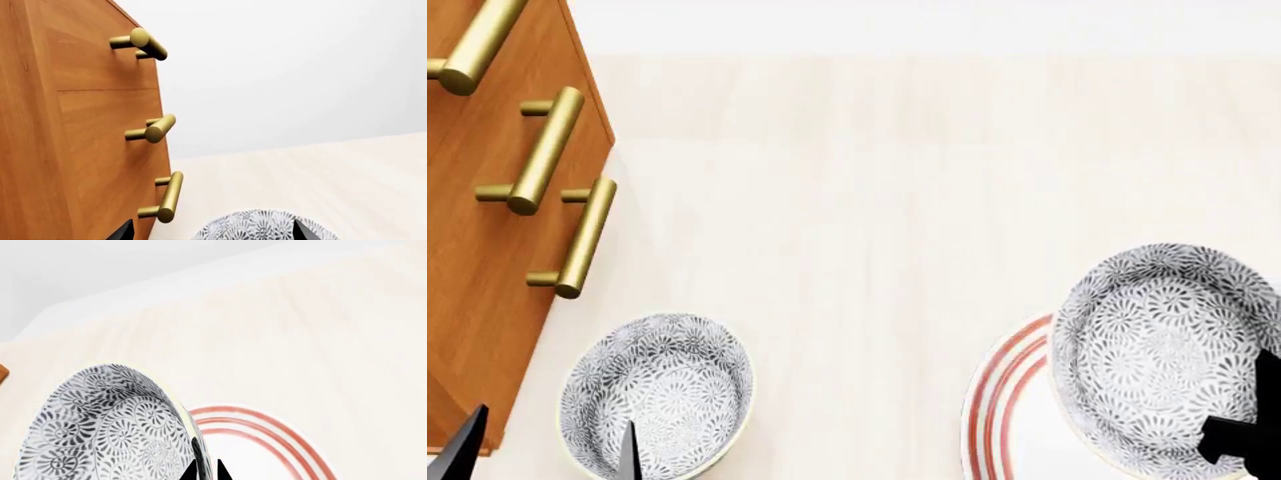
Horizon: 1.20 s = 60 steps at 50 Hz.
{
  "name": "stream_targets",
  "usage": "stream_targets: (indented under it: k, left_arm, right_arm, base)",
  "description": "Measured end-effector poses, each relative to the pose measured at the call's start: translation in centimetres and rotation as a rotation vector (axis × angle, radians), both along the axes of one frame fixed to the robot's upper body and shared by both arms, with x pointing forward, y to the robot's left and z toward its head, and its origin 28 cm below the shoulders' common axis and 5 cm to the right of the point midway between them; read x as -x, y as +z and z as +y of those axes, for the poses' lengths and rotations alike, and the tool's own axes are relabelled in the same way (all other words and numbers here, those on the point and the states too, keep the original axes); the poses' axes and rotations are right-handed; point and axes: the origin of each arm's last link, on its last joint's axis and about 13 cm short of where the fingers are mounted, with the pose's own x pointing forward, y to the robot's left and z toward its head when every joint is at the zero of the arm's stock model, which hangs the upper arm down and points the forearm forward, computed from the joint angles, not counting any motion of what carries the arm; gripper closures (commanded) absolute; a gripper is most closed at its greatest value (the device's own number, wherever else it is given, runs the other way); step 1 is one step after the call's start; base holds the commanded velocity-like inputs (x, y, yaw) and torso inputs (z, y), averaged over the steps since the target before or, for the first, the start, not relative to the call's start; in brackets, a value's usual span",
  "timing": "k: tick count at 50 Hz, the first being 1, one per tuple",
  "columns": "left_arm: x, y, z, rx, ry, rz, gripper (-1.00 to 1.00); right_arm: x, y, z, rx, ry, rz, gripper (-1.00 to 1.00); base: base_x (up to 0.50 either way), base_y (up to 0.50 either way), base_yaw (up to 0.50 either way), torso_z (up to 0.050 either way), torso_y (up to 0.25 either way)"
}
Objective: Pick up the bowl and put it in the front on the plate.
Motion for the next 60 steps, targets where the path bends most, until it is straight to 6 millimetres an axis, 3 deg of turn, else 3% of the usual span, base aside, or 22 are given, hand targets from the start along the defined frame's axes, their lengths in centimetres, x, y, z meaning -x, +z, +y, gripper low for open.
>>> stream_targets:
  k: [60]
  left_arm:
    - [-0.1,-0.2,0.1,0.008,0.004,0.021,-1.0]
  right_arm:
    - [-0.3,-5.5,0.1,-0.015,-0.02,0.149,1.0]
  base:
    - [0.0,0.0,0.0,0.0,0.0]
